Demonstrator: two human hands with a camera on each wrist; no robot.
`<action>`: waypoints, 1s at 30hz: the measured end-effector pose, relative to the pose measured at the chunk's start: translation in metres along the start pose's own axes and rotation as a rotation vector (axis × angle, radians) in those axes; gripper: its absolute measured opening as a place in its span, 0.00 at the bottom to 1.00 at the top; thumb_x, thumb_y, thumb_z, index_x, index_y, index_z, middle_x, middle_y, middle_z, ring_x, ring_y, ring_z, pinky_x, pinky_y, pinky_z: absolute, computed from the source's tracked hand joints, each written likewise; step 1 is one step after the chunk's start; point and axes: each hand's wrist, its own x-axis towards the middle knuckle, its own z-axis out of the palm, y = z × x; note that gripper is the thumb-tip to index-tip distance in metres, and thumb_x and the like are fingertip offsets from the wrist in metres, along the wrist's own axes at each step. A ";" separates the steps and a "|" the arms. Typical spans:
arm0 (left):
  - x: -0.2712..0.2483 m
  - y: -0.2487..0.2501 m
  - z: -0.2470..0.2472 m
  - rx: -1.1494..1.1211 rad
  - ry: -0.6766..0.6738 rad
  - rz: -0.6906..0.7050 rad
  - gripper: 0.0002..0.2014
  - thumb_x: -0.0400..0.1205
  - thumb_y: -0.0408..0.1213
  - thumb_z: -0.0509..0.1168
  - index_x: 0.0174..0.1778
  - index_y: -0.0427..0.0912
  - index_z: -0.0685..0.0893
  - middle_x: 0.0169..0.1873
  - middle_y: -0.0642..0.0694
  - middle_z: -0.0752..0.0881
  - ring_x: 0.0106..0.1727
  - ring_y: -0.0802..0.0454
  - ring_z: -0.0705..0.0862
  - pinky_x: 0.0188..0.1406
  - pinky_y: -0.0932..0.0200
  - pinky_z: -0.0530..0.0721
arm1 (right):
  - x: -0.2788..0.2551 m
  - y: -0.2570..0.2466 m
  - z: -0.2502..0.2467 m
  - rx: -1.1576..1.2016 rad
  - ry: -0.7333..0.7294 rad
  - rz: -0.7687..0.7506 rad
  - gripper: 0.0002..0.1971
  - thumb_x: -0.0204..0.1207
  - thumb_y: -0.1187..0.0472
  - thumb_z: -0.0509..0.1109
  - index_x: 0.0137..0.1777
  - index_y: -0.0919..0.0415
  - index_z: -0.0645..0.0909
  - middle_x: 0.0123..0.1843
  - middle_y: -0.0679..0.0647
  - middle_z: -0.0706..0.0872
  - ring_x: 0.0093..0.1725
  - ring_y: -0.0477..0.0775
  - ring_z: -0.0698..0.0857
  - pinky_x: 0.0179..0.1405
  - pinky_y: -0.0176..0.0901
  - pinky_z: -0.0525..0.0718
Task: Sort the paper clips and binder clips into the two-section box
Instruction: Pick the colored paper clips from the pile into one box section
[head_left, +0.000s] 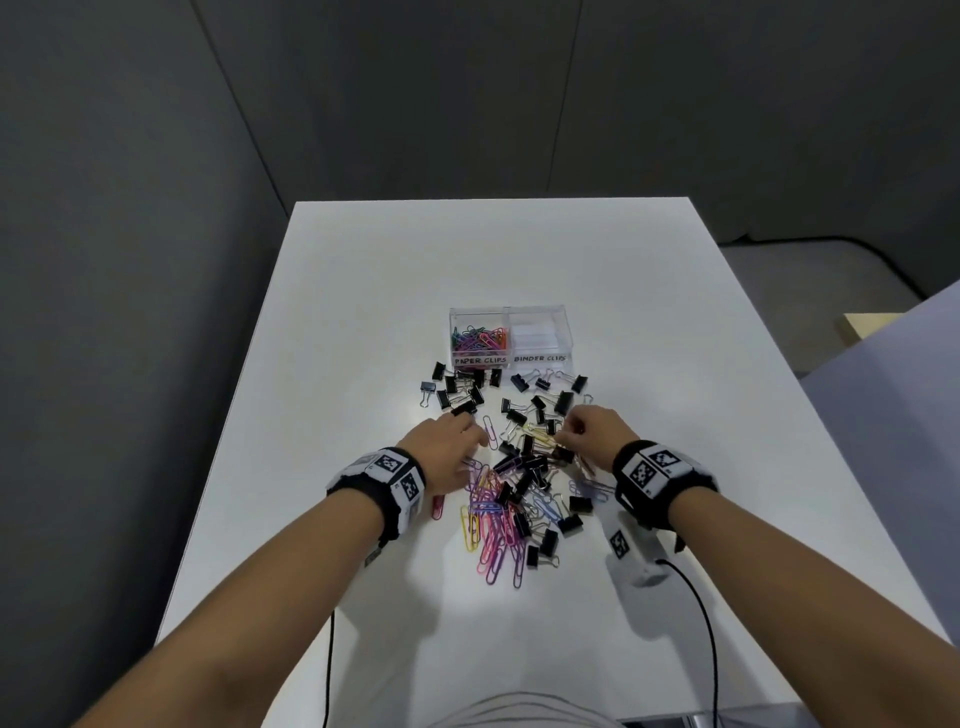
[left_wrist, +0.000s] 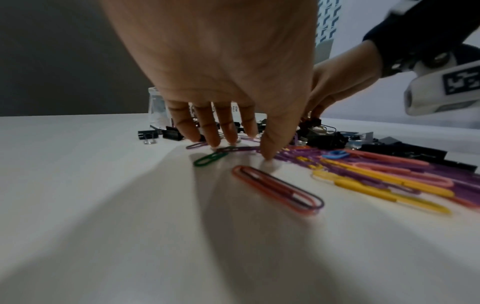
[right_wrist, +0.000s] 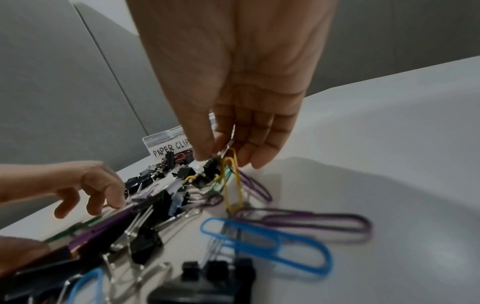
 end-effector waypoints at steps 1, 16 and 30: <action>0.002 0.002 0.000 -0.004 -0.013 0.020 0.23 0.80 0.41 0.63 0.71 0.45 0.71 0.68 0.45 0.73 0.67 0.46 0.74 0.61 0.54 0.76 | 0.001 0.000 0.000 0.001 0.025 -0.002 0.11 0.77 0.60 0.68 0.35 0.57 0.71 0.35 0.49 0.77 0.43 0.53 0.77 0.30 0.30 0.69; 0.012 0.000 -0.012 -0.201 -0.041 -0.015 0.11 0.85 0.33 0.56 0.56 0.35 0.81 0.57 0.40 0.80 0.55 0.44 0.81 0.54 0.54 0.78 | 0.010 -0.018 -0.018 0.369 0.097 -0.082 0.07 0.81 0.66 0.60 0.44 0.63 0.79 0.42 0.59 0.83 0.43 0.56 0.82 0.50 0.49 0.84; 0.014 -0.010 -0.024 -0.071 -0.106 -0.021 0.27 0.80 0.34 0.61 0.76 0.47 0.65 0.67 0.44 0.74 0.62 0.45 0.78 0.48 0.57 0.78 | 0.000 0.012 -0.018 -0.283 -0.193 0.083 0.25 0.75 0.43 0.67 0.61 0.60 0.68 0.49 0.54 0.79 0.45 0.54 0.78 0.45 0.45 0.78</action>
